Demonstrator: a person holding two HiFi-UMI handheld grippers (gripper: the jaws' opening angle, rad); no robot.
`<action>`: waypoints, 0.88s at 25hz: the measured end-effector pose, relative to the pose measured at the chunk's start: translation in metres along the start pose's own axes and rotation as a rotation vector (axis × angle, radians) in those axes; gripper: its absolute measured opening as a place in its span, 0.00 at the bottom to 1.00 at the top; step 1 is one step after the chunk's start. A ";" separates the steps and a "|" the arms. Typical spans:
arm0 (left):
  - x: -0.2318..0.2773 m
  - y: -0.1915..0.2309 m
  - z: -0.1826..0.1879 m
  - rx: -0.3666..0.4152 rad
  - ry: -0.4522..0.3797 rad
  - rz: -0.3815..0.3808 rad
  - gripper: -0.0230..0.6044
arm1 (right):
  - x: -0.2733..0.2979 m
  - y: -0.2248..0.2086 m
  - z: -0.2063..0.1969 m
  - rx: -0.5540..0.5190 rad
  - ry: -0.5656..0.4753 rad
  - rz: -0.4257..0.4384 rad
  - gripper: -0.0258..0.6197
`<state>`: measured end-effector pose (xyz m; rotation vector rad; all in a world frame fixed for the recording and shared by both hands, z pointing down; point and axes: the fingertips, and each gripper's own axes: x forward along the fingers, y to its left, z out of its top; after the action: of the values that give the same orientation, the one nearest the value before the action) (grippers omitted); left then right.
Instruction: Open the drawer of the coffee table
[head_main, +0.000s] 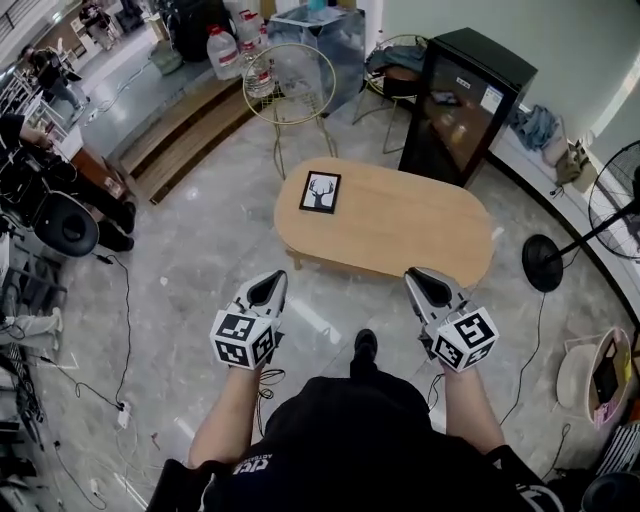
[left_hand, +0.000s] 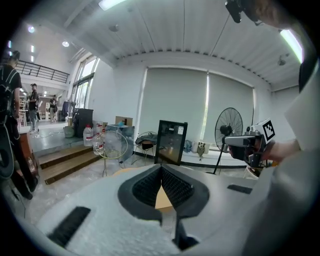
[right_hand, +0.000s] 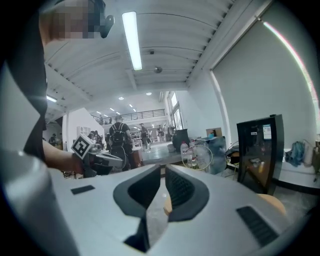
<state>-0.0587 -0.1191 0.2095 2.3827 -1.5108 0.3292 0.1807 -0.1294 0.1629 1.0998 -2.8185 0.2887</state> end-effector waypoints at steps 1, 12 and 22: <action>0.012 0.002 0.008 0.011 0.005 0.007 0.05 | 0.008 -0.013 0.003 0.004 -0.003 0.011 0.10; 0.083 0.035 0.031 0.014 0.035 0.025 0.05 | 0.089 -0.069 -0.006 0.048 0.056 0.096 0.09; 0.076 0.147 0.005 -0.018 0.056 -0.046 0.05 | 0.178 -0.002 -0.012 0.048 0.159 0.050 0.09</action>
<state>-0.1603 -0.2438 0.2505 2.3702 -1.4264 0.3667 0.0523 -0.2456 0.2042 0.9690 -2.7146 0.4297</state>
